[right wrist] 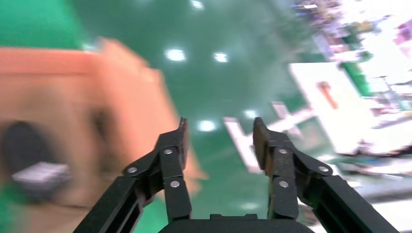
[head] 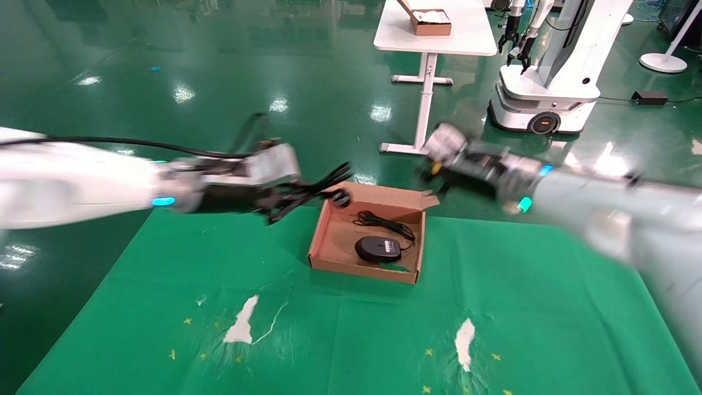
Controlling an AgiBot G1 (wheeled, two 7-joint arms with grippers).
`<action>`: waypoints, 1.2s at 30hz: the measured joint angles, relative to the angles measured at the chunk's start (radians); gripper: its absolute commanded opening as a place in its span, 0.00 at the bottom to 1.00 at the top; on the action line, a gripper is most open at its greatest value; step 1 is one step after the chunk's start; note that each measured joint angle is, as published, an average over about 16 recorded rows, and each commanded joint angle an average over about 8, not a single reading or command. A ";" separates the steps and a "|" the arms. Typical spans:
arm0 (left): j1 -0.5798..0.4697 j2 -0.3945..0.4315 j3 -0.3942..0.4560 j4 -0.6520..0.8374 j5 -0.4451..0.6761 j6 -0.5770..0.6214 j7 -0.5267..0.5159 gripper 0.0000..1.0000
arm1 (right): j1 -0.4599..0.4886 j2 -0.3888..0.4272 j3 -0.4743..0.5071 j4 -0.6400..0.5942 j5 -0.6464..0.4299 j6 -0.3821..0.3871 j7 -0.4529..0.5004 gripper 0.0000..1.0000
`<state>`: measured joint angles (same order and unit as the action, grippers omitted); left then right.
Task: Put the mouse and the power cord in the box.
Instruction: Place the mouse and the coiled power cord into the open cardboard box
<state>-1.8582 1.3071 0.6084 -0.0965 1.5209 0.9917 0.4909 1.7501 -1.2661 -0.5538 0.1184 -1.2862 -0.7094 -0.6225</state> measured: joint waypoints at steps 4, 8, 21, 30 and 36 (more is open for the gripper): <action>0.062 0.043 0.014 -0.074 -0.030 -0.068 0.001 0.00 | 0.062 0.077 0.004 0.009 0.006 -0.087 -0.041 1.00; 0.117 0.065 0.036 -0.158 -0.071 -0.094 -0.015 0.00 | 0.124 0.164 0.001 0.026 0.004 -0.227 -0.063 1.00; 0.177 0.068 0.108 -0.278 -0.153 -0.040 -0.079 1.00 | 0.223 0.327 -0.016 0.071 -0.008 -0.610 -0.047 1.00; 0.175 0.061 0.103 -0.277 -0.151 -0.035 -0.077 1.00 | 0.211 0.320 -0.014 0.074 -0.006 -0.575 -0.045 1.00; 0.188 0.043 0.090 -0.295 -0.163 -0.022 -0.091 1.00 | 0.174 0.328 -0.002 0.114 0.016 -0.564 -0.015 1.00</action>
<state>-1.6701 1.3503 0.6985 -0.3911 1.3578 0.9697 0.3997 1.9244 -0.9386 -0.5556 0.2319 -1.2698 -1.2730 -0.6375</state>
